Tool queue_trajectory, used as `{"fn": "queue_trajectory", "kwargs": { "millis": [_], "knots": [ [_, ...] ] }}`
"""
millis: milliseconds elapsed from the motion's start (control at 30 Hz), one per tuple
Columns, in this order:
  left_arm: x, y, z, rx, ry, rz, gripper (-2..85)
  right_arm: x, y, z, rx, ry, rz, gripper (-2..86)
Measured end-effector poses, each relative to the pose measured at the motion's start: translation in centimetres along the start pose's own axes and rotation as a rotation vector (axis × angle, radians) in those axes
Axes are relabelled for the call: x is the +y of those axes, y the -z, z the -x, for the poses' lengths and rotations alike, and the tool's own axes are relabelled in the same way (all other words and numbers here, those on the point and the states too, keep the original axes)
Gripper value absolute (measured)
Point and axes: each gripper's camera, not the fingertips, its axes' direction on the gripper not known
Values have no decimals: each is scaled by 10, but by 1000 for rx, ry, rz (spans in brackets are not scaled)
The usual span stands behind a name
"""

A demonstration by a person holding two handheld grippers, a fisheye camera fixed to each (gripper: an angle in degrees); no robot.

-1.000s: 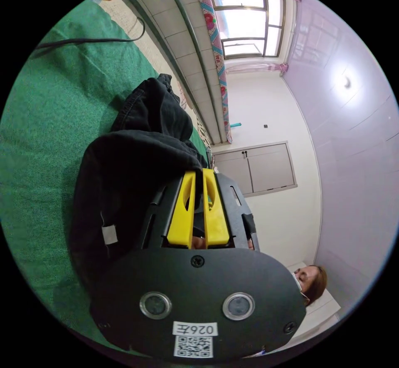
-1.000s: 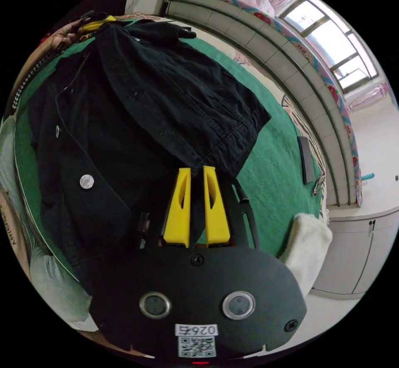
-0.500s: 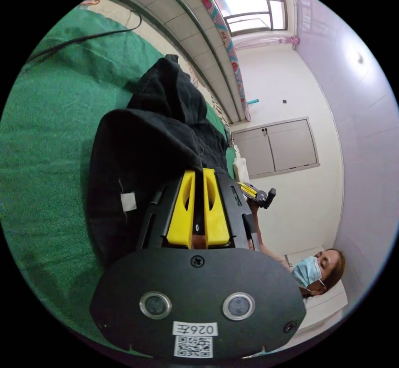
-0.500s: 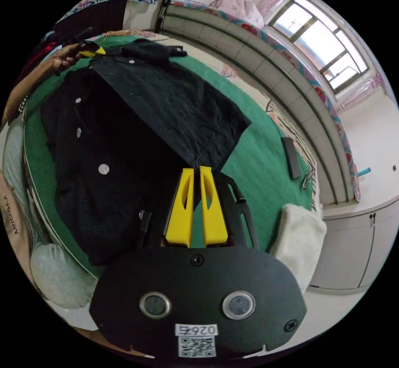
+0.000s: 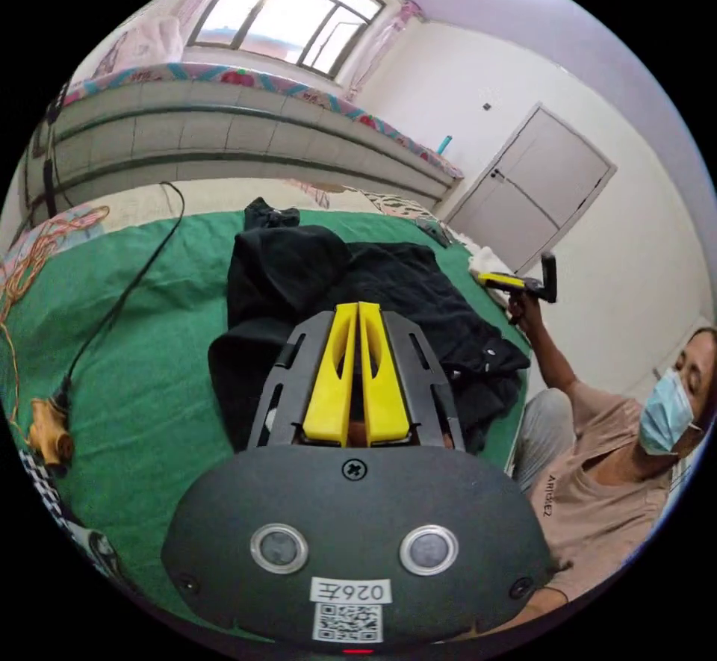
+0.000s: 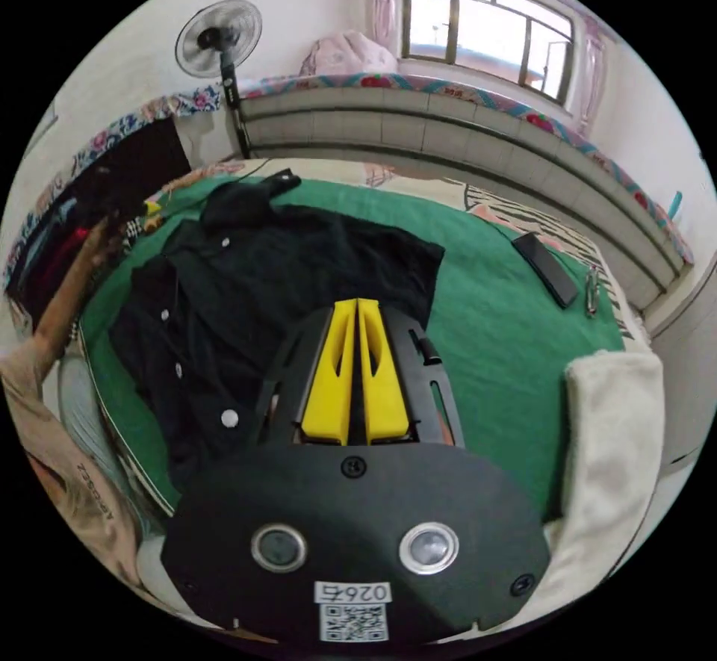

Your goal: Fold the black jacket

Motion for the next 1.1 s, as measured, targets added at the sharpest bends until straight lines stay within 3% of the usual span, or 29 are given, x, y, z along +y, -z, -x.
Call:
{"fn": "queue_trajectory", "kwargs": {
  "millis": [33,100,133,267,400,467,600,700,900,1100],
  "knots": [
    [-6,-37,1,-40,6,81,-9,-7,-10,-6,-1,-17,24,-7],
    [-7,-99,15,-133,68,312,-9,-25,-68,-27,97,-7,293,-9],
    [-1,-115,21,-130,93,353,-9,-25,-70,-30,70,17,301,-9],
    [34,-58,23,122,136,103,-8,-18,3,-71,-24,-132,116,-8],
    [88,1,-10,126,35,-96,2,13,108,-71,-258,-73,-141,0],
    [120,9,-29,125,-1,-125,63,23,143,-63,-371,-32,-187,26],
    [148,-2,-41,200,0,-136,190,40,174,-52,-525,-73,-71,84],
    [161,-7,-56,152,-32,-151,191,58,177,-52,-410,-176,115,84],
    [168,-18,-83,47,-162,-55,178,113,181,-60,-240,-317,184,108],
    [176,-34,-81,10,-168,-6,188,136,177,-89,-424,-336,193,118]
  ]
}}
